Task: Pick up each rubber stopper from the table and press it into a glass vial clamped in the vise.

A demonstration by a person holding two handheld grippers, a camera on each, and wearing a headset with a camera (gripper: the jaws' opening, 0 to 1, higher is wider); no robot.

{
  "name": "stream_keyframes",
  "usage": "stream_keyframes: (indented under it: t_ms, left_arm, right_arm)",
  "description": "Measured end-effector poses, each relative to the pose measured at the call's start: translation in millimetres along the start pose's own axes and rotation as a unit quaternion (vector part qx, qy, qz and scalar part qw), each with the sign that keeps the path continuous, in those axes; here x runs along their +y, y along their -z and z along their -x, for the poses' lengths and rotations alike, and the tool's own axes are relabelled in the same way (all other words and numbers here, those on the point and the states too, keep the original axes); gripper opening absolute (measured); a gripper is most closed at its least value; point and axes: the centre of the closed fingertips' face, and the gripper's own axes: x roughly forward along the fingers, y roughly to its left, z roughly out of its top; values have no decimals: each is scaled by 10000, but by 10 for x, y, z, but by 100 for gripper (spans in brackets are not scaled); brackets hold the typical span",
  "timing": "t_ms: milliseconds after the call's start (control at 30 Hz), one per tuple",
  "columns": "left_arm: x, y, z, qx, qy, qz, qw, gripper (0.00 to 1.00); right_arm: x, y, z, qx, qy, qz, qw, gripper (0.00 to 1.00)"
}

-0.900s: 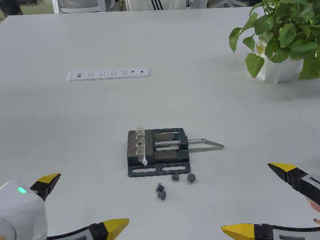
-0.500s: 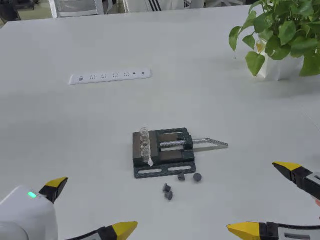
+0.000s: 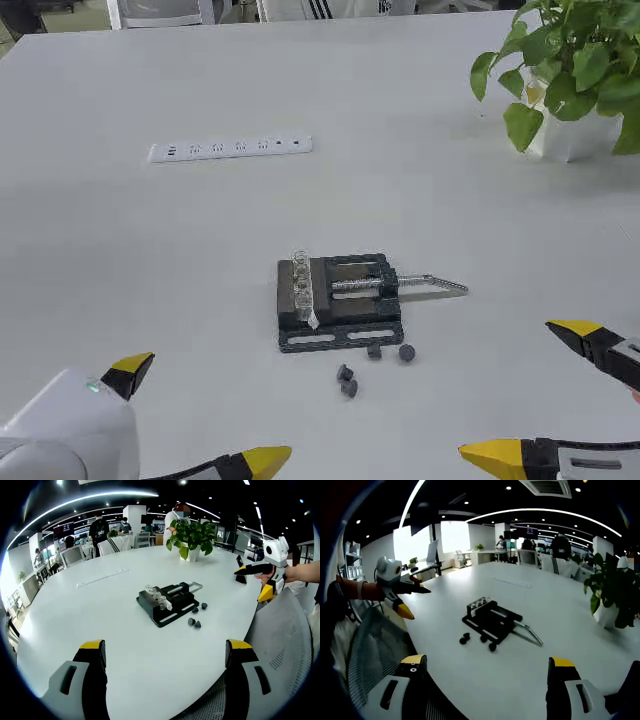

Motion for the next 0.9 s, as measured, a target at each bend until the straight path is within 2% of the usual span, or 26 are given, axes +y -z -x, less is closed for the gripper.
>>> stream_keyframes:
  t_ms: [233, 400, 500, 567, 667, 833, 867, 900]
  left_arm:
    - [6, 0, -31, -64, 0, 96, 9999, 99]
    - [3, 11, -42, -45, 8, 74, 10000, 99]
    - [3, 19, -55, -32, 8, 39, 10000, 99]
    - [2, 12, -60, -28, 0, -4, 10000, 99]
    - [10, 15, -65, -7, -4, -69, 10000, 99]
    - [-4, 9, -80, 27, 8, -138, 9999, 99]
    - [-6, 6, -85, 26, 9, -134, 9999, 99]
    - [-5, 4, -87, 23, 14, -127, 9999, 99]
  right_arm:
    - [-34, -86, -96, 201, -183, 290, 9992, 99]
    - [-11, -41, -186, 590, -456, 622, 9953, 99]
    - [19, -5, -250, 945, -724, 878, 9890, 99]
    - [20, 0, -285, 1077, -863, 1055, 9848, 99]
    - [21, 4, -351, 1376, -1050, 1286, 9765, 96]
    - [4, -27, -501, 1767, -1345, 1737, 9594, 91]
    - [-44, -33, -559, 1827, -1419, 1830, 9555, 90]
    - [-53, -37, -595, 1875, -1443, 1874, 9534, 89]
